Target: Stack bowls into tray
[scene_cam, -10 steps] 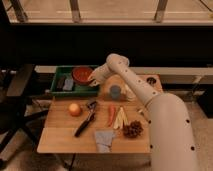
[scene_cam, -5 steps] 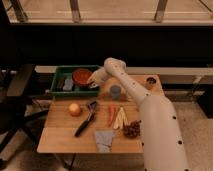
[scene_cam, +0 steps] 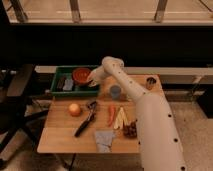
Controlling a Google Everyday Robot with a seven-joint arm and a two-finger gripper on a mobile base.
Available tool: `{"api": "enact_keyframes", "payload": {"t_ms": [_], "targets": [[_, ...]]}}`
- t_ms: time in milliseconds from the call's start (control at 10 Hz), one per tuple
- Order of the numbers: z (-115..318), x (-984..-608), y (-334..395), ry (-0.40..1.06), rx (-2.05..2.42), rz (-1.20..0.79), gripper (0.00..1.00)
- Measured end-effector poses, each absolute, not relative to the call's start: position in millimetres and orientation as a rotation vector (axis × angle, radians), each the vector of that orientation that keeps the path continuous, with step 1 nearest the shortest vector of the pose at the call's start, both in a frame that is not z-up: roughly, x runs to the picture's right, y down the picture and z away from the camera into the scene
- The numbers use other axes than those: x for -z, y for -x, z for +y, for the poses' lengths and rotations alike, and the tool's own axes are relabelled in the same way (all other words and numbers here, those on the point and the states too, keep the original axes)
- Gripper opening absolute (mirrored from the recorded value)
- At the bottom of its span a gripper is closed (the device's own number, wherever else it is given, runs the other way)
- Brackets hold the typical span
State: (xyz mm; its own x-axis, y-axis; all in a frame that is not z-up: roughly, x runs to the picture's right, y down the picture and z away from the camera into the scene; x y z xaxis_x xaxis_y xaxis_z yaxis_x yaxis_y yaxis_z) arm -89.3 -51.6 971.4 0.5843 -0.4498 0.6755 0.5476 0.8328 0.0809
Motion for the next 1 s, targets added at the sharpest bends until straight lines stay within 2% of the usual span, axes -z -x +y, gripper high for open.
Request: {"api": "enact_keyframes", "payload": {"t_ms": [400,800,1000], "targets": [[-62,-953,86,0.114,0.634,-0.695,0.67],[-101,-913,68,0.074,0.655,-0.630,0.67],[-105,-909,63,0.074,0.651,-0.624,0.67]]}}
